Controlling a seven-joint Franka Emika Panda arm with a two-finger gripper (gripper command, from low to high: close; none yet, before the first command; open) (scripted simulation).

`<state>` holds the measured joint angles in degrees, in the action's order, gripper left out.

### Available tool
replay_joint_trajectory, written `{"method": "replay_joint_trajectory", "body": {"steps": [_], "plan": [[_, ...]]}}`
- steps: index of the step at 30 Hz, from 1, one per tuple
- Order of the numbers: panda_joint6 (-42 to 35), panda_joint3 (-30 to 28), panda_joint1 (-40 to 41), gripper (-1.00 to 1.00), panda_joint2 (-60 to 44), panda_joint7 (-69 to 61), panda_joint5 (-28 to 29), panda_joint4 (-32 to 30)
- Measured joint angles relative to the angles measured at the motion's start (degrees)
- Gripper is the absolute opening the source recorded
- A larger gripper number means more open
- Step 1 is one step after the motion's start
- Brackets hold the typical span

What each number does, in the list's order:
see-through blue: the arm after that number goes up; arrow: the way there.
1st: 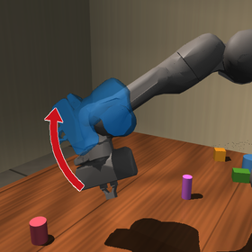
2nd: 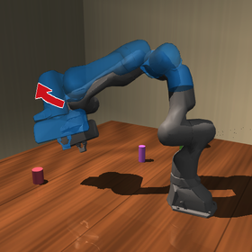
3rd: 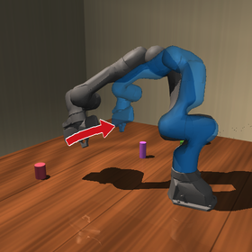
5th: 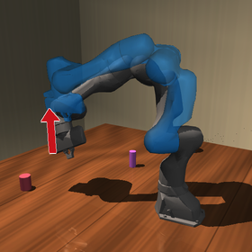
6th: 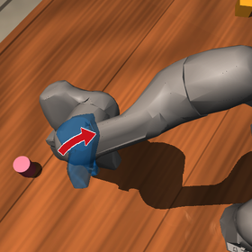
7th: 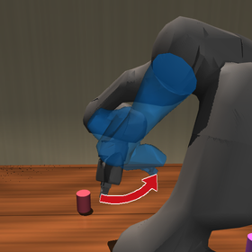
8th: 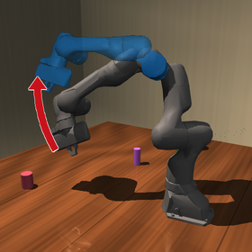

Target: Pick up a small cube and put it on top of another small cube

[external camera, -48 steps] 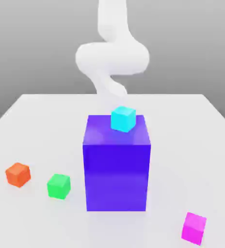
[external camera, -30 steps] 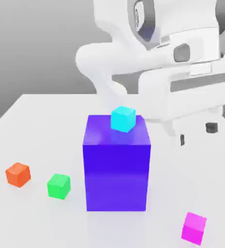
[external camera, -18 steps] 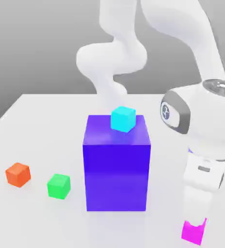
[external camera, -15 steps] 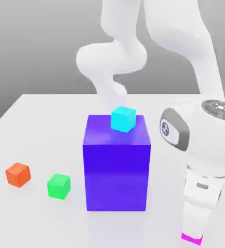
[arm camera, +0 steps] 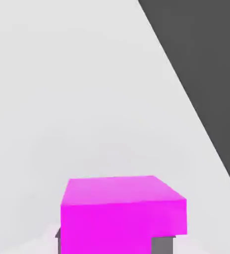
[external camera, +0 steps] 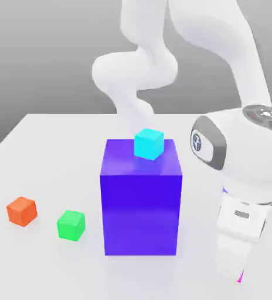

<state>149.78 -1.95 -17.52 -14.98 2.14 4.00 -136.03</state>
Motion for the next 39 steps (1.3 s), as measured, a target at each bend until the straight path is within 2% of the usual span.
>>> {"method": "replay_joint_trajectory", "body": {"steps": [11,17,26,39], "plan": [[-11.49,-12.39,14.54,-1.00,9.26,-19.38,6.67,-0.23],[-9.96,-17.94,27.20,-1.00,17.73,-36.81,9.33,-10.62],[2.80,-20.69,25.48,-1.00,27.43,-50.49,7.34,-28.94],[9.98,-22.87,20.54,-1.00,20.77,-58.14,-3.04,-29.93]]}}
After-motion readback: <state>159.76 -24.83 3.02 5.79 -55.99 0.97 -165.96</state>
